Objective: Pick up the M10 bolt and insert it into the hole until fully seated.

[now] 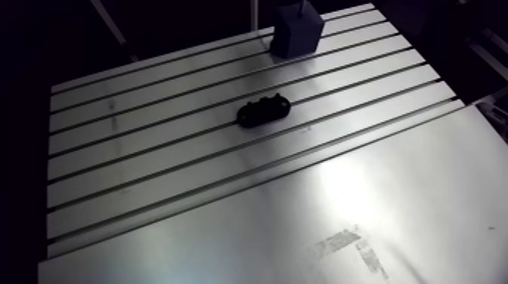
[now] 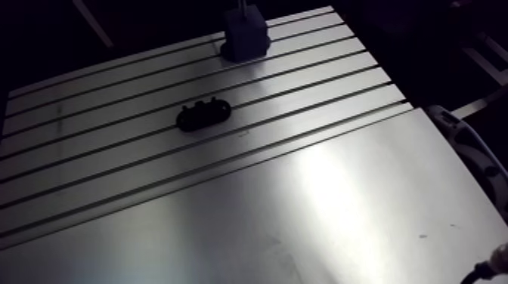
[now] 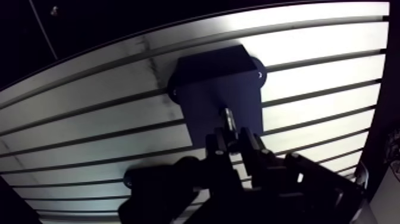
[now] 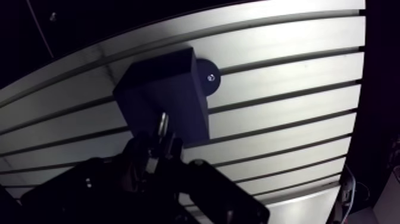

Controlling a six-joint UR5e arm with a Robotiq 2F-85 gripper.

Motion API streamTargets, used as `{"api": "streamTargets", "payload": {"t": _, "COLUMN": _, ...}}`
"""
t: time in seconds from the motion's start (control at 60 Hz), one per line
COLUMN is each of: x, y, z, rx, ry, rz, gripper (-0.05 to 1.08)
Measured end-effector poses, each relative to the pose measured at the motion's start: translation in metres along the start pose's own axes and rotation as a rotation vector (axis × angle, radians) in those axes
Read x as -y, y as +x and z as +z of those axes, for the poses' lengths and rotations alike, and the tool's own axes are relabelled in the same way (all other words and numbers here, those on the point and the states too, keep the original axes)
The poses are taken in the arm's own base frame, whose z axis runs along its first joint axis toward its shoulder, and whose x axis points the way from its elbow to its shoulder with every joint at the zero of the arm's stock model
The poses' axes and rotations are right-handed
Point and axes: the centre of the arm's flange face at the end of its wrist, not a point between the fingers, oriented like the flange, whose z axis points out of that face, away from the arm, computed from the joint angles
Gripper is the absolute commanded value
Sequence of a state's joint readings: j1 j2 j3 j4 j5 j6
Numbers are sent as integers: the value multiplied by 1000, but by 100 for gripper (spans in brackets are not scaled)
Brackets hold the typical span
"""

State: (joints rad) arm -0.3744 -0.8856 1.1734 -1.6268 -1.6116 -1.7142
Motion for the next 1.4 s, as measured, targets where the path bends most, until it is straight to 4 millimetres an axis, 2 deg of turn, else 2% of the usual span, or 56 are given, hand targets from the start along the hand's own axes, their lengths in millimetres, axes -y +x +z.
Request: {"api": "streamTargets", "payload": {"t": 1.4, "x": 1, "y": -1, "z": 5, "rx": 11, "ry": 3, "rz": -4, "gripper": 108}}
